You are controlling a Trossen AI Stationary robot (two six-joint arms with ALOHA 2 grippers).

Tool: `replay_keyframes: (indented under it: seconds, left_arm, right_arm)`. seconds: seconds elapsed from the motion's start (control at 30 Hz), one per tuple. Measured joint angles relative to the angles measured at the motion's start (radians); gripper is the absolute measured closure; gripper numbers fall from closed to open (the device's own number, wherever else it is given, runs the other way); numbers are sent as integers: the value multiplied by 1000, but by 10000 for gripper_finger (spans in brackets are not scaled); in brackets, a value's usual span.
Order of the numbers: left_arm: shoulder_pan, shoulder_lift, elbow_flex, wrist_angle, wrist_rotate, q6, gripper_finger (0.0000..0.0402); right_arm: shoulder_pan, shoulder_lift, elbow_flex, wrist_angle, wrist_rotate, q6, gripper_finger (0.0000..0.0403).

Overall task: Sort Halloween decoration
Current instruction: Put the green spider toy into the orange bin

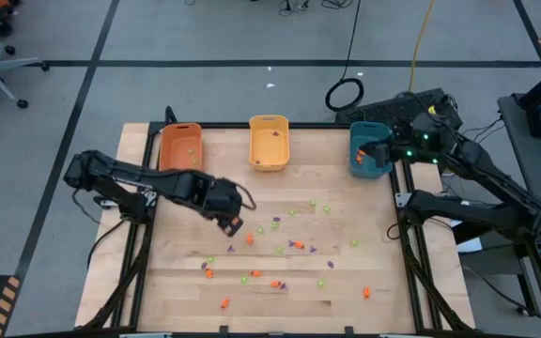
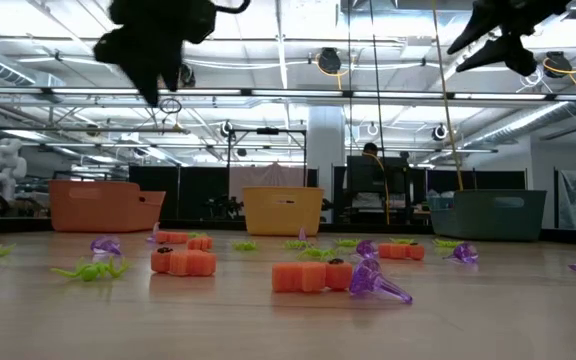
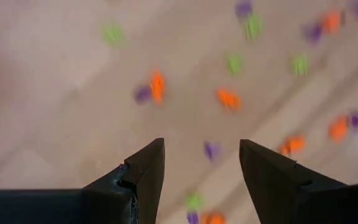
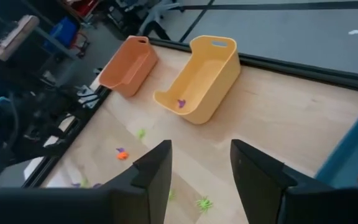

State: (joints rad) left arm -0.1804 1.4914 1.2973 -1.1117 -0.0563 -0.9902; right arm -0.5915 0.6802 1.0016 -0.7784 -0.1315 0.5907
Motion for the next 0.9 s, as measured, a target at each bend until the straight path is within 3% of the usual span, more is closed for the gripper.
replay_keyframes:
  seconds: [0.33, 0.5, 0.9]
  left_arm:
    - [-114, 0, -122, 35, 115, -282, 198]
    - [-157, 8, -168, 80, 119, -418, 198]
    - [-258, 102, -209, 165, 183, -600, 198]
  right_arm:
    - [51, 28, 0, 18, 6, -1, 254]
    - [58, 57, 0, 58, 7, -7, 254]
    - [58, 125, 0, 101, -2, -4, 254]
